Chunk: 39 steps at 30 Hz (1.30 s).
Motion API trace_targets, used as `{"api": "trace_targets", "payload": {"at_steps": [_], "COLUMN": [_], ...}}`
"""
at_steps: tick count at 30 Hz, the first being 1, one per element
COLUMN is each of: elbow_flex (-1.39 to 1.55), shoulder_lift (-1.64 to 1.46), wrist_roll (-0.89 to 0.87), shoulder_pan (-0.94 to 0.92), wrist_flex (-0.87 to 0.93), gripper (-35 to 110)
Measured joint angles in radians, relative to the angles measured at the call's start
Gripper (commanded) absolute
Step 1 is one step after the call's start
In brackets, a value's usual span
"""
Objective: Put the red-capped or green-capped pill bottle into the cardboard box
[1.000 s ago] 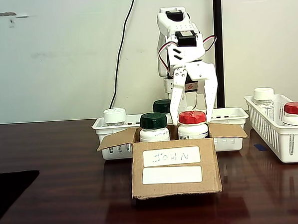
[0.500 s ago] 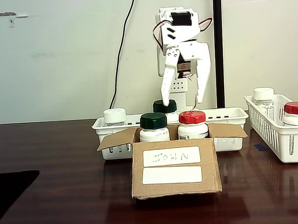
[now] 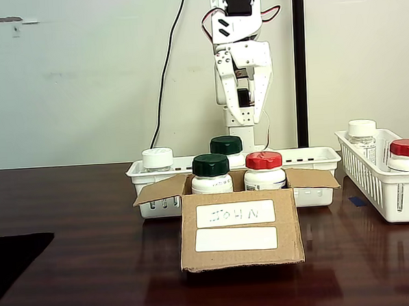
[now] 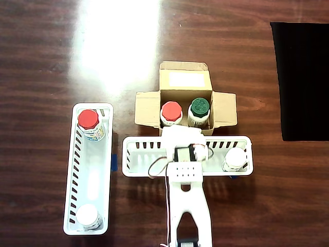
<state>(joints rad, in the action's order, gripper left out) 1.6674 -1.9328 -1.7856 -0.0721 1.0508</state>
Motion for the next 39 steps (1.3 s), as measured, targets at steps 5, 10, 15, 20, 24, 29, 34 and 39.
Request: {"api": "trace_targets", "payload": {"at_steps": [5, 10, 15, 20, 24, 29, 34, 39], "elbow_flex": [0.253, 0.572, 0.775, 0.904, 0.962, 1.054, 1.127, 1.258], "shoulder_lift": [-0.222, -0.555, -0.943, -1.244, -1.345, -1.420, -1.420, -1.420], "wrist_roll": [-0.020, -0.049, -0.078, -0.110, -0.112, -0.097, -0.055, -0.003], "shoulder_pan": [0.038, 0.069, 0.066, 0.069, 0.055, 0.058, 0.074, 0.100], "wrist_flex": [-0.032, -0.032, 0.114, 0.210, 0.219, 0.235, 0.218, 0.106], "gripper": [2, 2, 2, 2, 2, 2, 2, 2]}}
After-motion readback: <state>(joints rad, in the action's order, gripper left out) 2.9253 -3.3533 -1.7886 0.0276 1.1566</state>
